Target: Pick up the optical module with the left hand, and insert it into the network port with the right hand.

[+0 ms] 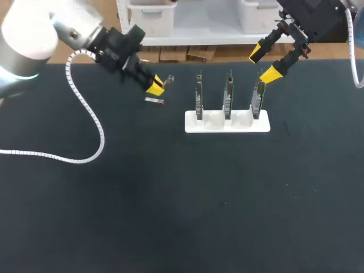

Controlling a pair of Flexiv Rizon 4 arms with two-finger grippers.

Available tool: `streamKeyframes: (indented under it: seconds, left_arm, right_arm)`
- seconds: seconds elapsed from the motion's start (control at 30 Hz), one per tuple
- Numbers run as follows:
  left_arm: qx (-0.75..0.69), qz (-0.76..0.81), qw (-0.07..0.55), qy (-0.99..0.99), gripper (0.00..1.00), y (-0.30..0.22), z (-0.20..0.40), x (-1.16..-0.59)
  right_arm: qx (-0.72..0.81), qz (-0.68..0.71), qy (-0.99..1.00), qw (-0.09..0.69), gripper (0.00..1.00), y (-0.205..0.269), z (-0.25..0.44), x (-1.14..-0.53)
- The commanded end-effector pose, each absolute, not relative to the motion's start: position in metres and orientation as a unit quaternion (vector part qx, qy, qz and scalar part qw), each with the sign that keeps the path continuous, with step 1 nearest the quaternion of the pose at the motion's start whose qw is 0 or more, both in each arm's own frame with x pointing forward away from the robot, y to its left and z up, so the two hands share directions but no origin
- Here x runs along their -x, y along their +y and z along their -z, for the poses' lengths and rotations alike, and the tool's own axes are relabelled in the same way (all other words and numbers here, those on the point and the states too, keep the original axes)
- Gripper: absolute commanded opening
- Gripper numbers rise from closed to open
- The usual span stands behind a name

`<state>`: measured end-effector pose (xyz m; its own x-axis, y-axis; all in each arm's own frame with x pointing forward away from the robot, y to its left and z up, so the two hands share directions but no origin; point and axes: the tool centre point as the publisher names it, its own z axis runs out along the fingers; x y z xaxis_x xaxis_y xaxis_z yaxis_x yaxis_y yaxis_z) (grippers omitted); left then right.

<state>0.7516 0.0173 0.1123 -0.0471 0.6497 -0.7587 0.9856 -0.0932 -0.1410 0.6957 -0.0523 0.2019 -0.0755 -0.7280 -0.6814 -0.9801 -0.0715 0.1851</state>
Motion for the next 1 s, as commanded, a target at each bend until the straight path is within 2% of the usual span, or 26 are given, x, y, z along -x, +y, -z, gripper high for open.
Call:
streamKeyframes:
  seconds: [0.03,0.37,1.0]
  left_arm:
    - [-0.622,0.372,0.294,0.623,0.0,0.022,-0.125,-0.741]
    - [-0.592,0.366,0.355,0.624,0.0,0.018,-0.157,-0.741]
    - [-0.49,0.462,0.421,0.608,0.0,0.004,-0.157,-0.739]
  right_arm:
    - [0.653,-0.332,0.654,0.19,1.0,-0.052,-0.202,-0.697]
    - [0.653,-0.332,0.654,0.19,1.0,-0.052,-0.202,-0.697]
    - [0.653,-0.332,0.654,0.19,1.0,-0.052,-0.202,-0.697]
